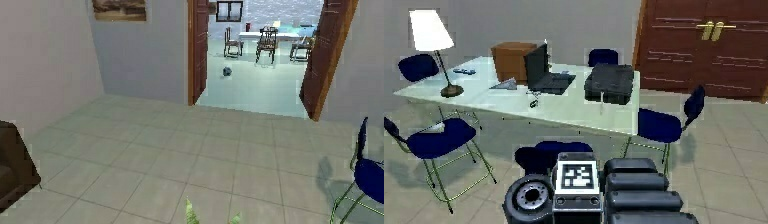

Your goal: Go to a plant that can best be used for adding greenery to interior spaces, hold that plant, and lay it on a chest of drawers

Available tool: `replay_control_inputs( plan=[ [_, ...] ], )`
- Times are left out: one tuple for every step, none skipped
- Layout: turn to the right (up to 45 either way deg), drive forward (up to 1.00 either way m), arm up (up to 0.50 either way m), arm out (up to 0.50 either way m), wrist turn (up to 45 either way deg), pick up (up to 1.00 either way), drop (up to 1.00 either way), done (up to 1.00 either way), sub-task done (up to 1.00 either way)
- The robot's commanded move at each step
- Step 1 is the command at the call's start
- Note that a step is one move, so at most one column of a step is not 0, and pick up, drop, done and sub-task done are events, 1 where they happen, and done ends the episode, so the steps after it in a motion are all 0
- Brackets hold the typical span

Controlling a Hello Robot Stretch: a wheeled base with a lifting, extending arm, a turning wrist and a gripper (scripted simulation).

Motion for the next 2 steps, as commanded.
replay_control_inputs(
  plan=[
    [15.0,0.00,0.00,0.00,0.0,0.00,0.00,0.00,0.00],
    [0.0,1.00,0.00,0.00,0.0,0.00,0.00,0.00,0.00]
  ],
)
